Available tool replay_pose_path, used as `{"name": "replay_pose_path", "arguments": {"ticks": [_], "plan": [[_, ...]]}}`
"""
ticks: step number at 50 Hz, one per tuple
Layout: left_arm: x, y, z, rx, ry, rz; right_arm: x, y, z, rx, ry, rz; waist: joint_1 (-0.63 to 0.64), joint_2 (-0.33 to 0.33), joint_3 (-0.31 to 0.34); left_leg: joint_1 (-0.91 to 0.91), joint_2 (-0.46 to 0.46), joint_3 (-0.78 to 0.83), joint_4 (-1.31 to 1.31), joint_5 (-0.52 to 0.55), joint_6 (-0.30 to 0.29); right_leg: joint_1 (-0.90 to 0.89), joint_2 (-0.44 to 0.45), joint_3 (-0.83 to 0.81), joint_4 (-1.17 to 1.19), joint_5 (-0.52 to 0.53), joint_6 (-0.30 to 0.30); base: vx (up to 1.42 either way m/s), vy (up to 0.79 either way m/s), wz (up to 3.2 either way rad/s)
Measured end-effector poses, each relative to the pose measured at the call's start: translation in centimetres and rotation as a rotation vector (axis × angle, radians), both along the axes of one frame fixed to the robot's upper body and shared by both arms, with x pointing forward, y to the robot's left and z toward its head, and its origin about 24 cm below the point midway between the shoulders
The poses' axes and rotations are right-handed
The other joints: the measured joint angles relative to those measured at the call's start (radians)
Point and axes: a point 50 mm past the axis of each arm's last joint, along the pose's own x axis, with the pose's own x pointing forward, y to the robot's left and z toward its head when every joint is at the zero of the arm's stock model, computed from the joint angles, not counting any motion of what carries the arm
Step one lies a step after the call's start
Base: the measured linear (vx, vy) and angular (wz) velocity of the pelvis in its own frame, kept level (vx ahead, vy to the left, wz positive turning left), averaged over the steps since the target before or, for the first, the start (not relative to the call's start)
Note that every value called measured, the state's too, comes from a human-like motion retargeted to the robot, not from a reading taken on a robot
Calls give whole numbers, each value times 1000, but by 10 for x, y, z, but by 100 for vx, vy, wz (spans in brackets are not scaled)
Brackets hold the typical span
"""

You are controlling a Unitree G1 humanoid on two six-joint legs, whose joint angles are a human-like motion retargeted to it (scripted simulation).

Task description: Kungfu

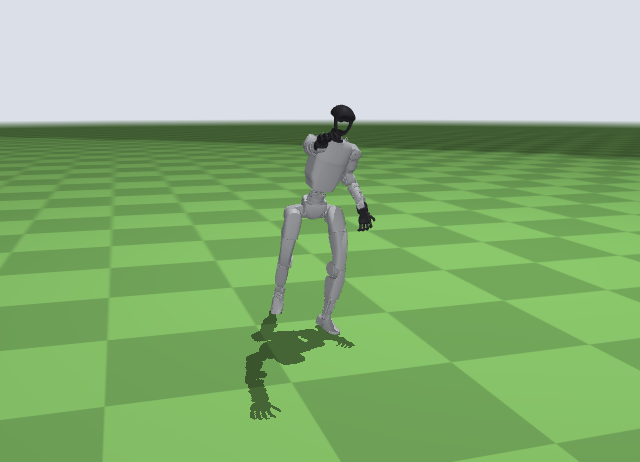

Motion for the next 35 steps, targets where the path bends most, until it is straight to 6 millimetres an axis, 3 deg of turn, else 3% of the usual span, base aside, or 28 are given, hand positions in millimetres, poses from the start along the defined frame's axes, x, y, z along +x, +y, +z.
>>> {"name": "replay_pose_path", "arguments": {"ticks": [2, 5, 8, 10, 12, 14, 17, 19, 22, 25, 28, 30, 32, 33, 35], "plan": [[38, 22, 19, 159, -52, -12, 7, 12, -14, 13, 15, 91, -25, 36, -8, 83, -30, -18, -72, 4, 11, -44, 12, 60, 122, 18, 0, 51, 20, 43], [99, 57, 61, 512, -165, -86, 14, 39, -28, 74, 11, 280, -53, 98, -39, 146, -2, -76, -123, 7, -4, -176, 113, 117, 279, -200, 0, 47, -5, 22], [156, 58, 94, 787, -223, -171, 11, 83, -29, 177, -57, 614, -103, 124, -53, 259, -28, -102, -204, 15, -3, -309, 207, 240, 373, -370, 0, 48, 0, 58], [191, 26, 115, 773, -367, -209, -3, 117, -19, 236, -136, 894, -132, 142, -51, 350, -65, -102, -276, 26, 14, -390, 199, 269, 382, -429, 0, 46, 15, 62], [223, -29, 144, 619, -556, -248, -27, 143, -3, 273, -225, 1150, -166, 165, -37, 428, -100, -126, -331, 32, 24, -471, 157, 234, 350, -458, -47, 43, 15, 91], [240, -80, 186, 505, -781, -289, -59, 177, 11, 244, -279, 1409, -209, 194, -23, 496, -119, -150, -367, 29, 26, -534, 140, 209, 272, -451, -106, 48, 6, 80], [244, -139, 260, 515, -1118, -352, -115, 223, 26, 116, -308, 1758, -265, 218, 7, 599, -154, -163, -407, 13, 30, -613, 132, 229, 130, -386, -181, 51, 4, 54], [233, -174, 314, 516, -1353, -397, -154, 241, 34, -35, -330, 1918, -282, 230, 33, 657, -174, -172, -424, -5, 31, -662, 126, 249, 36, -335, -204, 55, -2, 43], [196, -212, 385, 427, -1692, -428, -194, 258, 38, -236, -383, 2016, -293, 248, 61, 734, -191, -175, -439, -39, 34, -722, 111, 252, -92, -270, -205, 59, -10, 19], [157, -232, 429, 322, -1941, -430, -210, 263, 39, -334, -444, 2019, -301, 281, 57, 806, -179, -185, -453, -67, 18, -764, 108, 223, -176, -290, -274, 75, -20, 16], [135, -240, 444, 328, -2071, -407, -206, 254, 46, -315, -424, 1997, -325, 316, 17, 854, -154, -209, -447, -65, -27, -763, 90, 170, -213, -310, -320, 89, -31, 51], [133, -235, 445, 448, -2105, -351, -198, 254, 43, -278, -366, 2009, -345, 337, -14, 880, -137, -211, -430, -39, -69, -736, 79, 147, -207, -288, -336, 101, -40, 67], [148, -231, 431, 562, -2018, -263, -191, 255, 38, -231, -343, 2022, -368, 344, -33, 924, -129, -195, -405, 21, -126, -665, 84, 158, -170, -215, -352, 96, -38, 55], [157, -229, 419, 590, -1957, -236, -187, 254, 36, -210, -340, 2013, -371, 344, -38, 949, -124, -177, -387, 69, -164, -617, 98, 177, -144, -172, -398, 111, -49, 26], [177, -222, 389, 617, -1817, -250, -174, 251, 29, -159, -318, 1960, -368, 348, -71, 972, -107, -124, -331, 230, -285, -518, 65, -65, -132, -256, -487, 115, -42, 27]]}}
